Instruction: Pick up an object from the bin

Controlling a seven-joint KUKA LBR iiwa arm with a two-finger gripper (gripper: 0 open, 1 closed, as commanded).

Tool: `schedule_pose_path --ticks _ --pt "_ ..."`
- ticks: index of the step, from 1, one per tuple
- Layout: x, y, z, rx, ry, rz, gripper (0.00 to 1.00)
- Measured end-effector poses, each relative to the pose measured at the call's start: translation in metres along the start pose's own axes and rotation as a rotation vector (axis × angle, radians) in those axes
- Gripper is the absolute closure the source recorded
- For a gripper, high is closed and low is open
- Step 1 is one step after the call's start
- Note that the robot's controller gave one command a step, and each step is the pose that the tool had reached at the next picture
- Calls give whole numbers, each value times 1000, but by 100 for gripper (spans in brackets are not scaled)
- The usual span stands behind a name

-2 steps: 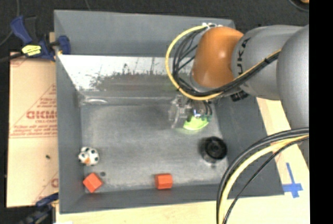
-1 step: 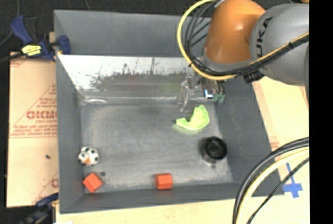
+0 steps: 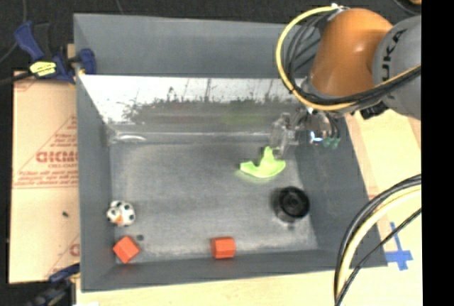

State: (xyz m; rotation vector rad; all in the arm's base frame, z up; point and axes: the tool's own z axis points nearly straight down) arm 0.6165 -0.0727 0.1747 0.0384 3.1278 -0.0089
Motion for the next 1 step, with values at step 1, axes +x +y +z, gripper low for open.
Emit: schedule_pose_path --ticks 1 --pt "17 29 6 -4 -4 162 100"
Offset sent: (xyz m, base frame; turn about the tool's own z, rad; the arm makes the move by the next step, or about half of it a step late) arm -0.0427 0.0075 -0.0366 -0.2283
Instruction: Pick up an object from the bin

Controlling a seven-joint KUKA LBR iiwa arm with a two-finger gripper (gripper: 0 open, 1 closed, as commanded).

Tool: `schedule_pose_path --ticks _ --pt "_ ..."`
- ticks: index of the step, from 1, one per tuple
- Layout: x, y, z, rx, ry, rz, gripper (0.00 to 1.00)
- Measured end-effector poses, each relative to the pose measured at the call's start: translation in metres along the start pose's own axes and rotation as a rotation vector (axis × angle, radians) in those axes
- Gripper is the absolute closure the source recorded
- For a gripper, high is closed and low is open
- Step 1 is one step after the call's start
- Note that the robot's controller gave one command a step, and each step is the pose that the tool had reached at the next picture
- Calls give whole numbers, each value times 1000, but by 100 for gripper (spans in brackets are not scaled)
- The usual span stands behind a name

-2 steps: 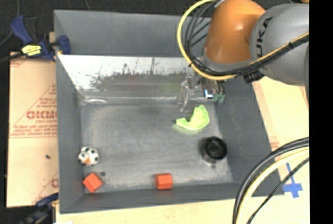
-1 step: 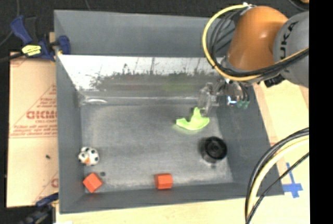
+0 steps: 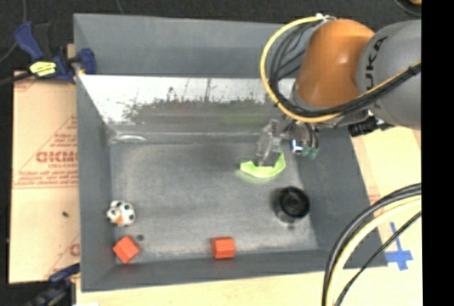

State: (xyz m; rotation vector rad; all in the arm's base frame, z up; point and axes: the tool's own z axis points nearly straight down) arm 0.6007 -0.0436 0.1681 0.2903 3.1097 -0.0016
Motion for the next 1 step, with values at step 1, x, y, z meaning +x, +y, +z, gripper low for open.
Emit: schedule_pose_path --ticks 1 --pt "14 -1 14 1 2 -74 100"
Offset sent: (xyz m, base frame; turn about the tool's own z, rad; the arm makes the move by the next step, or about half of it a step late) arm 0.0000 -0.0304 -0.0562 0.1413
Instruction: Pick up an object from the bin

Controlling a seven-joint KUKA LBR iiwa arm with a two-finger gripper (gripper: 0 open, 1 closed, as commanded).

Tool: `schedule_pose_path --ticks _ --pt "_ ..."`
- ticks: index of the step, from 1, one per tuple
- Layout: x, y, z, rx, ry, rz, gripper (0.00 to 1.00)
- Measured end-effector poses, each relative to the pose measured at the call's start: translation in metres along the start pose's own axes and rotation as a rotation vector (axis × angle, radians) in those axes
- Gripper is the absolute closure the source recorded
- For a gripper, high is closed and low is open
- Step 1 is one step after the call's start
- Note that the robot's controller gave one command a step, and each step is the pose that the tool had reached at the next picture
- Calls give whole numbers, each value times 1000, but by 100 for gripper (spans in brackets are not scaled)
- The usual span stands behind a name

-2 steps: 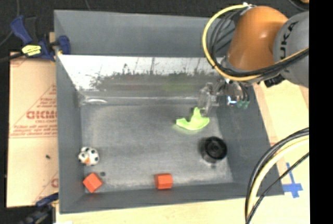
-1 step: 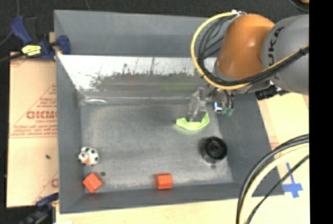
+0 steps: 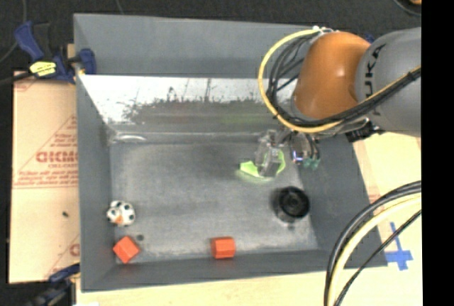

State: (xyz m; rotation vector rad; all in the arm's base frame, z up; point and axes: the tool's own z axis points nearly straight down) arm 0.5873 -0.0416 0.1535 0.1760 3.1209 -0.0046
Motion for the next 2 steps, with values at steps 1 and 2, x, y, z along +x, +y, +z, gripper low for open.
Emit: schedule_pose_path --ticks 1,2 --pt "-15 -29 37 -2 -2 208 0" --pt "-17 -32 41 -1 -2 213 0"
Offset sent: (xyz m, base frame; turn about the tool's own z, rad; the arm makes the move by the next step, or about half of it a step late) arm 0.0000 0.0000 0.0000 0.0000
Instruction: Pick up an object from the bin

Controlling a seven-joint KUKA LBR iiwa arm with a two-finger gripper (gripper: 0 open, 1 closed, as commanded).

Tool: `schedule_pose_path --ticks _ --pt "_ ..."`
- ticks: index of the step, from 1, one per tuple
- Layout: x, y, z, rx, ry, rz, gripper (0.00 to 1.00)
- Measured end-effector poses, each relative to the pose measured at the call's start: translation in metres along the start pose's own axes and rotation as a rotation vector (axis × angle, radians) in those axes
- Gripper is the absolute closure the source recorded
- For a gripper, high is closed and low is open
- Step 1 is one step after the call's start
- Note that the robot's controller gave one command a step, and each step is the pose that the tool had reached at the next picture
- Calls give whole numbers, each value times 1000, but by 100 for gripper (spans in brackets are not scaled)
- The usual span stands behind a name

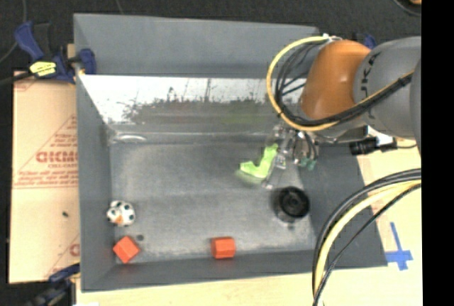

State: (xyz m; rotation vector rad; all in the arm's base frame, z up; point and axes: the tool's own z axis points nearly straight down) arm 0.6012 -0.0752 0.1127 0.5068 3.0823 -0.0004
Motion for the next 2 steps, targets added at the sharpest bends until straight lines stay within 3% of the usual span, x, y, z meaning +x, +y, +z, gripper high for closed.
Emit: schedule_pose_path --ticks 1,2 --pt "-2 -4 11 -1 2 23 0" --pt "-11 -6 42 0 2 51 100"
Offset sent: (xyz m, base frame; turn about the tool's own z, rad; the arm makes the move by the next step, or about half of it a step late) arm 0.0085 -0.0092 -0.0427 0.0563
